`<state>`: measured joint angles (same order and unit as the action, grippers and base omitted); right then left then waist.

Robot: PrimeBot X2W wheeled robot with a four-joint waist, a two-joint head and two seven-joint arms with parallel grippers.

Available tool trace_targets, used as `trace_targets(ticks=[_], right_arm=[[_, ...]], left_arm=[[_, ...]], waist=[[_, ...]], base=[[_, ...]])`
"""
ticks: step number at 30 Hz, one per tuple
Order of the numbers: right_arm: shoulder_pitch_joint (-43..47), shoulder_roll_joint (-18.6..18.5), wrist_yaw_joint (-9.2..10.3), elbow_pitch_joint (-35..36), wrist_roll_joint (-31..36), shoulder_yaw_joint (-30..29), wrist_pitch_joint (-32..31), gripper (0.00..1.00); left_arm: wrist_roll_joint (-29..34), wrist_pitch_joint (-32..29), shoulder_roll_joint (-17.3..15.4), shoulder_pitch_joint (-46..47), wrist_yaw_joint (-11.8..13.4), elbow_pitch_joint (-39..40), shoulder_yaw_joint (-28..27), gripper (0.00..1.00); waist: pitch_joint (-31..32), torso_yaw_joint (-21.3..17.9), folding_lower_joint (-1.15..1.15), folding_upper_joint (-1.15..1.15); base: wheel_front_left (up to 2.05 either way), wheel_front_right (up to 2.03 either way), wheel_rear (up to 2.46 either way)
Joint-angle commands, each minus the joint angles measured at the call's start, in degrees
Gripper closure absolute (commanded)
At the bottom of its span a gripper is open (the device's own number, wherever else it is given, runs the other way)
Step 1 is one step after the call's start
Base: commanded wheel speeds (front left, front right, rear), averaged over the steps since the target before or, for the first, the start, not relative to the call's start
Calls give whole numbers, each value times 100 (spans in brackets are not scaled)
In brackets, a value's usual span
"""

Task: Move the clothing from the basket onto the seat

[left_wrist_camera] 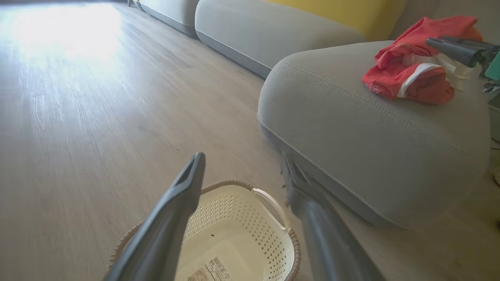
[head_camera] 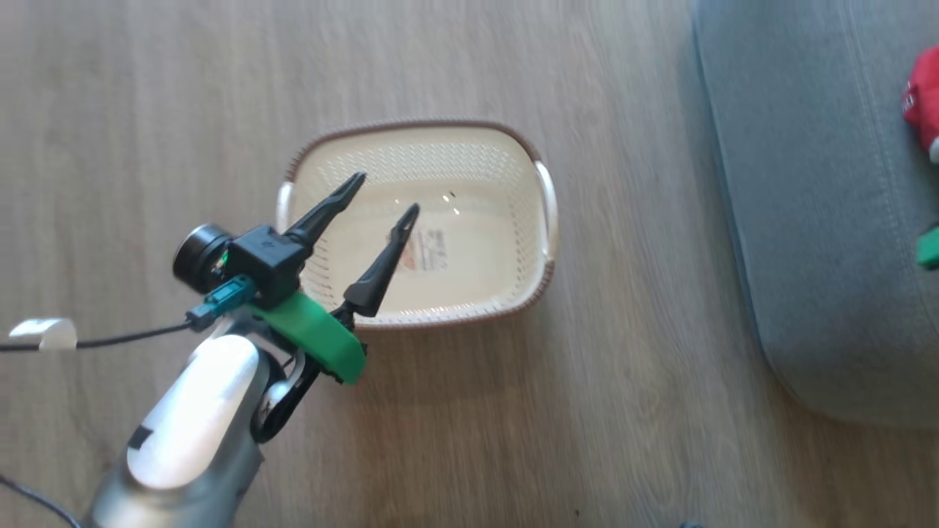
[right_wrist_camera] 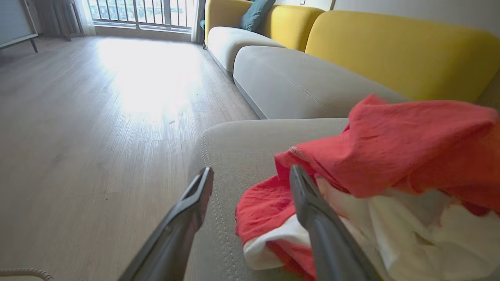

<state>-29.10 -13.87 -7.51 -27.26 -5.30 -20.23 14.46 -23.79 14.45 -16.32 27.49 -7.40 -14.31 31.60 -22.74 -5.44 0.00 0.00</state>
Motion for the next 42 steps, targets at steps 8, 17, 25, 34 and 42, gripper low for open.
trace_targets(ticks=[8, 17, 25, 34, 42], right_arm=[[370, 541, 2, 738, 189, 629, 21, 0], [461, 659, 2, 726, -85, 1357, -11, 0], [758, 833, 2, 572, -387, 1921, 27, 0], [1090, 928, 2, 269, -583, 2344, 51, 0], [1416, 961, 2, 313, -674, 2460, 52, 0]], left_arm=[[225, 54, 252, -313, -8, -274, -1162, 0], [542, 54, 501, -558, -8, -641, -2172, 0], [727, 54, 662, -890, -8, -894, -2938, 0], [1076, 54, 829, -1291, -9, -867, -3443, 0], [1185, 54, 959, -1590, -9, -750, -3581, 0]], waist=[[692, 565, 0, 0], [1076, 801, 0, 0], [1392, 815, 0, 0], [1654, 710, 0, 0], [1834, 688, 0, 0]], base=[[0, 0, 0], [0, 0, 0], [0, 0, 0], [0, 0, 0], [0, 0, 0]])
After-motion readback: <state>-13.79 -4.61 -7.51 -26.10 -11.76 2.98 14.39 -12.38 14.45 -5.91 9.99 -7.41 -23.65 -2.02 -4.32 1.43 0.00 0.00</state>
